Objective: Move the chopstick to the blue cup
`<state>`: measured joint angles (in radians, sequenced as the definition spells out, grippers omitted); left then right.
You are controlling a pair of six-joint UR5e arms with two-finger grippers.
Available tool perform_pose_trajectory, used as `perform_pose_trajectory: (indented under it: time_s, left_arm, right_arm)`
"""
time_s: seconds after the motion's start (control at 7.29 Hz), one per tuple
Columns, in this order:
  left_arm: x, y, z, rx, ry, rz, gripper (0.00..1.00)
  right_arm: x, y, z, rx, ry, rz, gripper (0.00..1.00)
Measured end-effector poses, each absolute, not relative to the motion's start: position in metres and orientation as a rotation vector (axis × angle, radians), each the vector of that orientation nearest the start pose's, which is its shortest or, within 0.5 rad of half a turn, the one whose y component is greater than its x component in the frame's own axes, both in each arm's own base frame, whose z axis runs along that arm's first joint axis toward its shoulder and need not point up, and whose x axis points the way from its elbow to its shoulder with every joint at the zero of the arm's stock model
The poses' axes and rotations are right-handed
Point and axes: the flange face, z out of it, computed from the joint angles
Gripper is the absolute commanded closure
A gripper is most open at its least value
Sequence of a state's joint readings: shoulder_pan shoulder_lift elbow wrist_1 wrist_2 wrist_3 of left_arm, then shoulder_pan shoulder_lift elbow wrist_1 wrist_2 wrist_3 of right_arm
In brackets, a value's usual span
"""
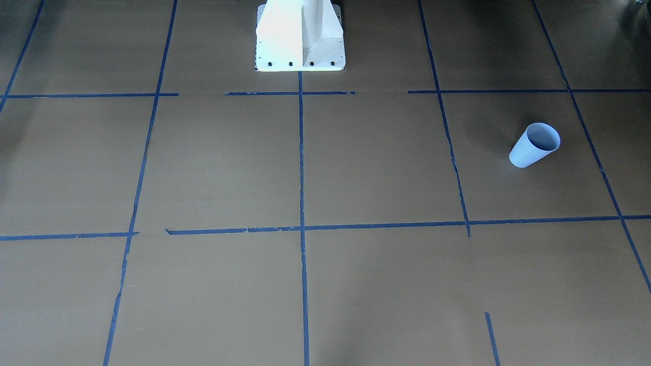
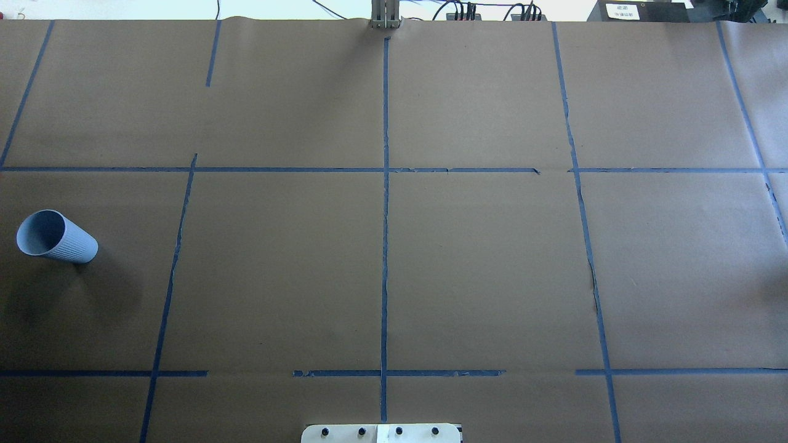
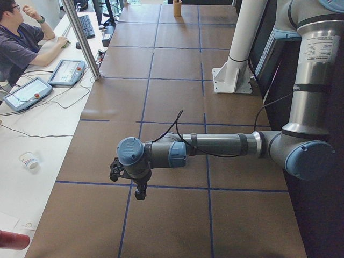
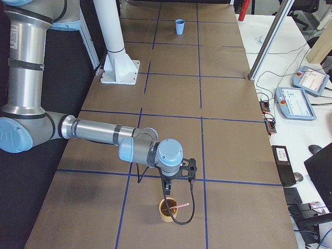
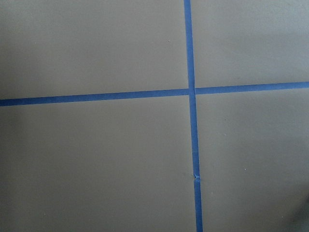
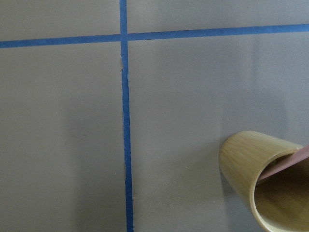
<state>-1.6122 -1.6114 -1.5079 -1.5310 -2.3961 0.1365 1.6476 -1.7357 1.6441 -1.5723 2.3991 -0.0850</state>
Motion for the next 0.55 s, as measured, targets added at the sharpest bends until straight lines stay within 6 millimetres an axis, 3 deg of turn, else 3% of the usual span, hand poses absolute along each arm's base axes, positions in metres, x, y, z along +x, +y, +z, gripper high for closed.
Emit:
perform_pose_trajectory:
  time_s: [0.55]
  left_arm:
    - [-0.0810, -0.5019, 0.6694, 0.015, 0.827, 0.063, 0.00]
  right_arm:
    - [0.0921, -0.4090, 0.6935, -0.006, -0.831, 0.026, 0.01]
